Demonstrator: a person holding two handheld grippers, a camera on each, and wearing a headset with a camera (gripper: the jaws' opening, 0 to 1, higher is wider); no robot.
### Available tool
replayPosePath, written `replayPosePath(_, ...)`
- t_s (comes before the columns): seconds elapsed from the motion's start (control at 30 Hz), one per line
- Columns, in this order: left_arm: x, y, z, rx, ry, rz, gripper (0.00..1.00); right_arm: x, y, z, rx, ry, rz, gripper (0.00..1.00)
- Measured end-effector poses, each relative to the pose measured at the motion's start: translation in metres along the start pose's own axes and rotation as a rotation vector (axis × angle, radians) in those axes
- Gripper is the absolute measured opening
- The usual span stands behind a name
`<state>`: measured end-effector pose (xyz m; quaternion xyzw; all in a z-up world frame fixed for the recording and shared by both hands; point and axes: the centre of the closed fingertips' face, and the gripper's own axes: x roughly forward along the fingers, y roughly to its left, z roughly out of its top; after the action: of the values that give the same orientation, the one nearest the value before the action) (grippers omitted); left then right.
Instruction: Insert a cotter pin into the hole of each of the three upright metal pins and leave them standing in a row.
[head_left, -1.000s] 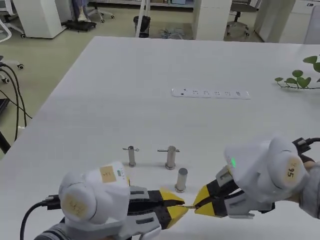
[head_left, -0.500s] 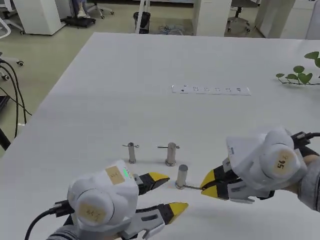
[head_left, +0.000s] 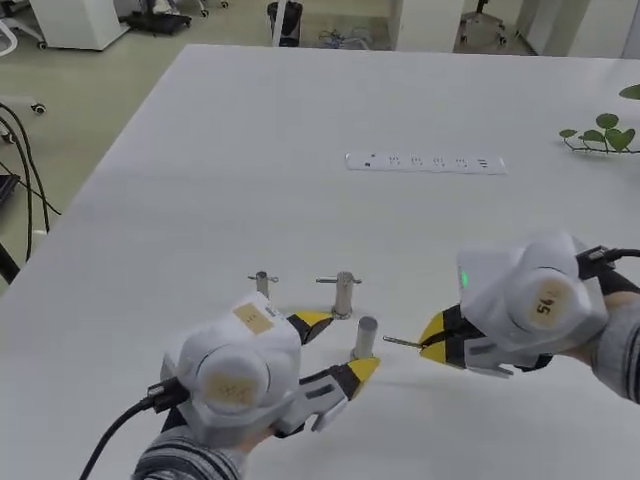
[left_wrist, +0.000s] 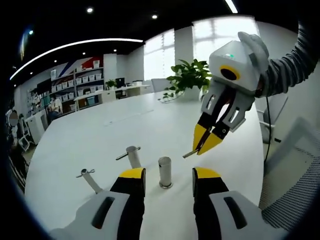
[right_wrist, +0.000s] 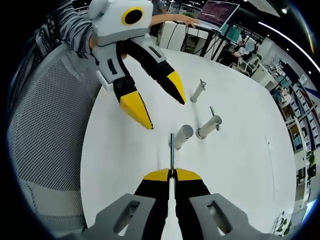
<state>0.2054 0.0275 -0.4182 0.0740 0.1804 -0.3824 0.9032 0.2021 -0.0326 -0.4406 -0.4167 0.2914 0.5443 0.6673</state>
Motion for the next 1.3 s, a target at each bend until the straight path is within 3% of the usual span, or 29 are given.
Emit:
replayPosePath(0.23,0.013,0.007,-0.006,-0.021,0.030,0.034,0.33,0.006,-0.010,-0.005,0.007,0.018,-0.016,0.00)
replayPosePath(0.43,0.023,0.010,-0.017,-0.043,0.068,0.034,0.29,0.012,-0.017,-0.013,0.048,0.043,-0.036,0.00)
replayPosePath(0.7,0.037,0.011,-0.028,-0.061,0.102,0.027,0.26,0.017,-0.020,-0.014,0.051,0.046,-0.036,0.00)
replayPosePath(1.0,0.050,0.008,-0.032,-0.081,0.127,0.019,0.21,0.019,-0.018,-0.015,0.049,0.042,-0.023,0.00)
replayPosePath(1.3,0.052,0.009,-0.036,-0.089,0.143,0.010,0.14,0.022,-0.017,-0.010,0.045,0.020,-0.015,0.00)
